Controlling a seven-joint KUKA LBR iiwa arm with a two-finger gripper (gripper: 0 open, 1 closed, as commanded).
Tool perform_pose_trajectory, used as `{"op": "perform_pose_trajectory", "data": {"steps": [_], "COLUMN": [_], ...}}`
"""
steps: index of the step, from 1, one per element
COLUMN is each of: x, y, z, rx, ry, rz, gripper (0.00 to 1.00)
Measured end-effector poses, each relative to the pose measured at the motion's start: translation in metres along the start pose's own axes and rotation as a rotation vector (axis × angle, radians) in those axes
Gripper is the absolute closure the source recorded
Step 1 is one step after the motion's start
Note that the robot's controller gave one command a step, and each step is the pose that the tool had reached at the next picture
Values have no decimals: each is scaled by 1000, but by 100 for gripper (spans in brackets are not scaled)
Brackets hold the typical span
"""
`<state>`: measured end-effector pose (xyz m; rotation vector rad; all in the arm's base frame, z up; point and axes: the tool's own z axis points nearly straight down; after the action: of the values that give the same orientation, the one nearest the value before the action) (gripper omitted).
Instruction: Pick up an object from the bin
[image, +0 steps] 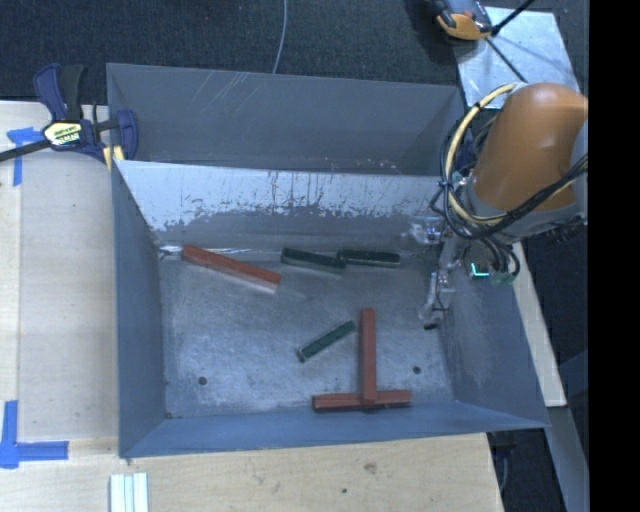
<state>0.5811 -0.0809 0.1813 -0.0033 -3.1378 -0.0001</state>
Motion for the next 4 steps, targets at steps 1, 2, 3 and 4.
{"op": "perform_pose_trajectory", "data": {"steps": [1,2,3,4], "x": [-2,-11,-20,-19], "y": [0,21,42,74], "z": [-4,25,85,99], "rx": [1,4,1,3], "ry": [-8,-14,-12,-3], "rz": [-2,-66,-120,-146], "gripper": [0,0,0,0]}}
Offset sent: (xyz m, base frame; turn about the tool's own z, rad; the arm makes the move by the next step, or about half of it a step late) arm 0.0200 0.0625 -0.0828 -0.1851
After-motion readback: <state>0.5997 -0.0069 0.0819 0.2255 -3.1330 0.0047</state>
